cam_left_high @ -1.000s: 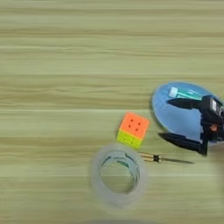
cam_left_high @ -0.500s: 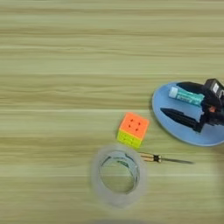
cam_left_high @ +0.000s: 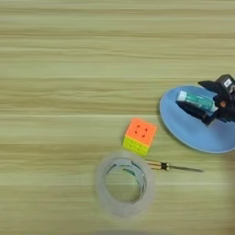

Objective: Move the objects on the table

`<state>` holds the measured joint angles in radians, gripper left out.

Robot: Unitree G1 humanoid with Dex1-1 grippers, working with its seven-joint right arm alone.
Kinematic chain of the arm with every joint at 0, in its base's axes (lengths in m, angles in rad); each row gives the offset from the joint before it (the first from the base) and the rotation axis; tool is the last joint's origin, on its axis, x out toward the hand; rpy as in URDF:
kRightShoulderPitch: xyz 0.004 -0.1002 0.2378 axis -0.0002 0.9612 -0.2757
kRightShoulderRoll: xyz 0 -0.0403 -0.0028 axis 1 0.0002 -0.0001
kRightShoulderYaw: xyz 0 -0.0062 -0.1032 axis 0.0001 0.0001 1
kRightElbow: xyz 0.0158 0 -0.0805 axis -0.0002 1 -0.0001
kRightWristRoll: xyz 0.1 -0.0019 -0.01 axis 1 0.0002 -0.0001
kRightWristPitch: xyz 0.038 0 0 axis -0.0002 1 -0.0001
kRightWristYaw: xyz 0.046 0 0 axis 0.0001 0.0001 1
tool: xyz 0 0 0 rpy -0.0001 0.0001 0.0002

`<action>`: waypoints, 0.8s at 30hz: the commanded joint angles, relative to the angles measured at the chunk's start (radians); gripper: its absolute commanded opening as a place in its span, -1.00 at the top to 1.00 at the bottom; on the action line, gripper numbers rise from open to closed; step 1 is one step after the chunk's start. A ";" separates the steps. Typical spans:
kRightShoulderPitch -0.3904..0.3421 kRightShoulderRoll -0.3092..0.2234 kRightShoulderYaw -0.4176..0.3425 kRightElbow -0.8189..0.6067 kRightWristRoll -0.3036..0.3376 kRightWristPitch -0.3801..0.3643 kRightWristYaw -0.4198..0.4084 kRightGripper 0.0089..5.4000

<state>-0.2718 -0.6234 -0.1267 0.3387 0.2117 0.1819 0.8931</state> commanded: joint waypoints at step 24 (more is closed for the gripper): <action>-0.072 -0.079 0.027 0.066 -0.094 -0.003 0.015 -0.99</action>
<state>-0.2986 -0.6426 -0.0866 0.4346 0.1325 0.2055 0.9258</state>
